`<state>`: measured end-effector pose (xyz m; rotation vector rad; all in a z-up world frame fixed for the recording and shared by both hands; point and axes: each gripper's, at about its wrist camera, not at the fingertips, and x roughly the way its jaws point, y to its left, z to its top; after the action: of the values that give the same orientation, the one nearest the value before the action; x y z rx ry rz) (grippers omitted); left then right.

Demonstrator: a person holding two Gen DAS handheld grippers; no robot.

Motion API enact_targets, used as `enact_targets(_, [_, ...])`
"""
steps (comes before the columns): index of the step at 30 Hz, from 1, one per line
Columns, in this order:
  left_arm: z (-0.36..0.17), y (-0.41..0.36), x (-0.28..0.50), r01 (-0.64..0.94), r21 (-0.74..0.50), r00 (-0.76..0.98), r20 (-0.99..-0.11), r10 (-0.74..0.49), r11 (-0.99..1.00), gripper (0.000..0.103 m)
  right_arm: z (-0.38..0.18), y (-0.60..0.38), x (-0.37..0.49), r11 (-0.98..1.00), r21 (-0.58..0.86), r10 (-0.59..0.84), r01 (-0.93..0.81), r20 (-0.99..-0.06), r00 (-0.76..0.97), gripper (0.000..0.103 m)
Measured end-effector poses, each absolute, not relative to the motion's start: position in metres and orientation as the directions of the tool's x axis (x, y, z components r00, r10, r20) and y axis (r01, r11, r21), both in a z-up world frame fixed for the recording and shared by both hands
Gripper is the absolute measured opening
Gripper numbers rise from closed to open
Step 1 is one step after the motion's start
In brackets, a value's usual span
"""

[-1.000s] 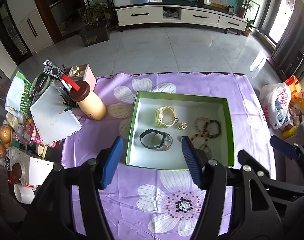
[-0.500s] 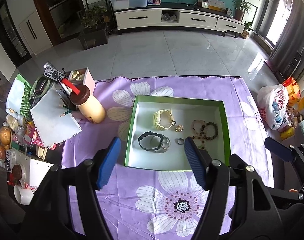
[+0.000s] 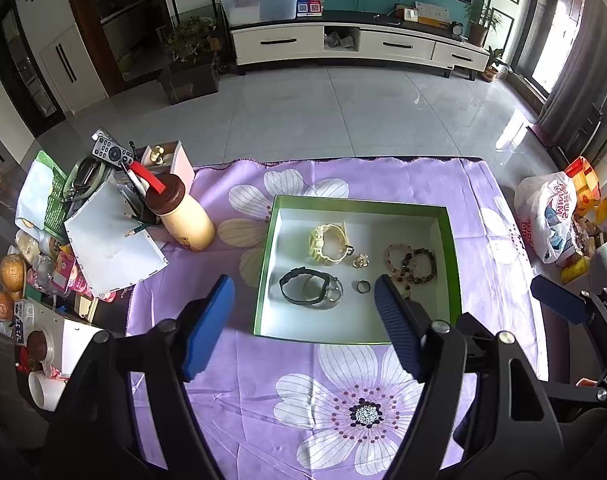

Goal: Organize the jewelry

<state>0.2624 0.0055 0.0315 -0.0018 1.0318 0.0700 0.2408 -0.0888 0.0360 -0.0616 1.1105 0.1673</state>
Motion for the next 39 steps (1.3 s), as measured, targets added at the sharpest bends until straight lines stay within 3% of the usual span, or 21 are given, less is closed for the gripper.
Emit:
enact_targets(16, [0.0244, 0.0126, 0.2658, -0.077, 0.029, 0.489, -0.87, 0.063, 0.997, 0.079, 0.0341, -0.0886, 0.2413, 0.985, 0.039, 0.108, -0.167, -0.897, 0.429, 0.075])
enact_targets(26, [0.025, 0.0109, 0.2642, -0.074, 0.026, 0.489, -0.87, 0.059, 0.997, 0.087, 0.0334, -0.0868, 0.2398, 0.984, 0.039, 0.111, -0.171, -0.896, 0.431, 0.075])
enact_targets(39, [0.0236, 0.012, 0.2636, -0.076, 0.034, 0.481, -0.874, 0.066, 0.997, 0.088, 0.0334, -0.0862, 0.2392, 0.984, 0.043, 0.114, -0.171, -0.897, 0.427, 0.075])
